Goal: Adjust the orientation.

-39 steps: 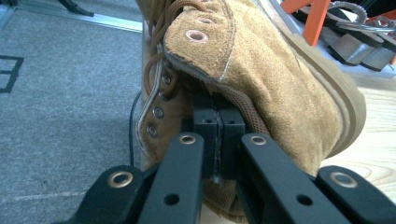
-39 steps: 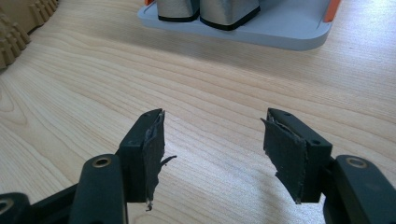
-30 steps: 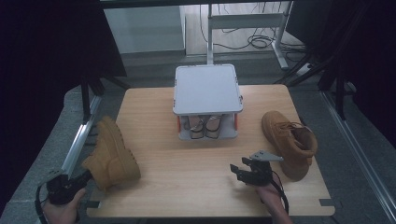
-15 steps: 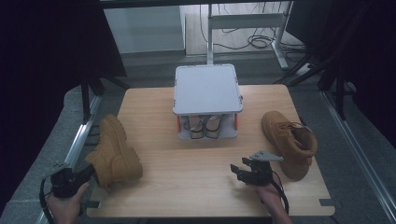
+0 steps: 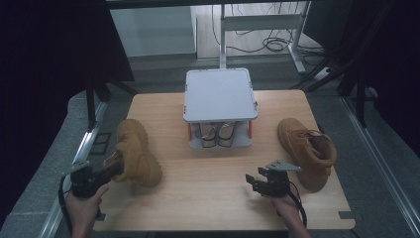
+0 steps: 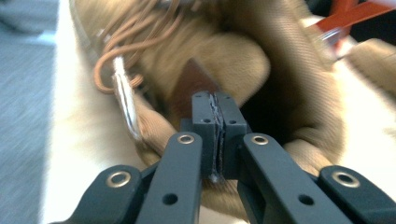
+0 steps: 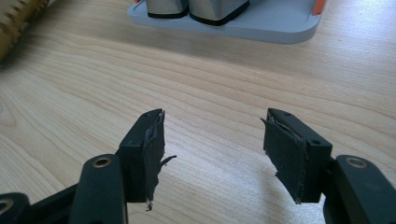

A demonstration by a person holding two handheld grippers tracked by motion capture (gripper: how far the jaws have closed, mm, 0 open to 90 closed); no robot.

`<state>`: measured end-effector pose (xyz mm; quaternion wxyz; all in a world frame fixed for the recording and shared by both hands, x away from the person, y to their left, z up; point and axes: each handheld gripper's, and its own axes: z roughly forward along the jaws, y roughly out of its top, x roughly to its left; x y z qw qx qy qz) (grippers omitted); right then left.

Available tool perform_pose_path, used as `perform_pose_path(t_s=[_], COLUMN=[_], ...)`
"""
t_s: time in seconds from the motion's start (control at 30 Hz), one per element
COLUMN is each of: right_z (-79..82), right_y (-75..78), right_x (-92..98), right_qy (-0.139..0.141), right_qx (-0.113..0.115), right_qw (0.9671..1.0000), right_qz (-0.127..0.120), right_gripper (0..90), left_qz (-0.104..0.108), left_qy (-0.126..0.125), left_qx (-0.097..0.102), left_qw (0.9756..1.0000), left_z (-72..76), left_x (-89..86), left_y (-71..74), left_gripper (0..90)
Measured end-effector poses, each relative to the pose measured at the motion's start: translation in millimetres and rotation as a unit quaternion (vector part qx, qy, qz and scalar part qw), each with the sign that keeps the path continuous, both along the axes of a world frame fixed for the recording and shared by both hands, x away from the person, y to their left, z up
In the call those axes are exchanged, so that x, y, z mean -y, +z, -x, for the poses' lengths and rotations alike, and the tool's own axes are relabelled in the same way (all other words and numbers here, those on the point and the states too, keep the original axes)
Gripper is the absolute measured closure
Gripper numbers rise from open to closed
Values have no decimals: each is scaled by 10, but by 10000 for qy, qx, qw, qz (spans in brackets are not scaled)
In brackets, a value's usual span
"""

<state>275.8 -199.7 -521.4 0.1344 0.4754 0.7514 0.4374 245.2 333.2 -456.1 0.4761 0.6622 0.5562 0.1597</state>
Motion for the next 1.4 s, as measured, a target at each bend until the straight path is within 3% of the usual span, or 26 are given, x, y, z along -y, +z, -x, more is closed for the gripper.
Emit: perform_pose_path(t_s=[0.17,0.2,0.27,0.33,0.37,0.47,0.57,0.77,1.03,1.4], right_z=[-2,1,6,3,-1,-2,-5,-7,-7,-1], right_y=[-13,-13,-15,-19,-18,-5,-10,-18,-30,-28], right_x=[-6,-4,10,35,47,70,64,40,35,72], right_qy=[9,12,0,-47,-70,-98,-109,-101,-102,-155], right_qx=[-25,-24,-17,-40,-62,-91,-106,-122,-135,-137], right_qw=[10000,10000,10000,10000,10000,9998,9998,9998,9998,9997], right_qz=[32,46,69,43,9,-129,-114,-97,-80,-103], right_gripper=[381,379,377,377,377,378,378,378,378,377], left_qz=[-221,-332,-707,-683,-558,-555,-488,-298,-292,-221], left_qy=[-423,-486,-631,-700,-693,-606,-517,-511,-752,-988], left_qx=[41,43,-144,-223,-207,-145,-109,172,347,436], left_qw=[9989,9983,9954,9950,9958,9965,9974,9981,9961,9939], left_z=[-312,-364,-473,-553,-565,-546,-504,-391,-296,-196], left_x=[410,509,691,781,786,776,722,688,852,1132], left_y=[166,206,232,190,186,195,193,270,338,226], left_gripper=[880,878,863,860,862,861,860,862,854,861])
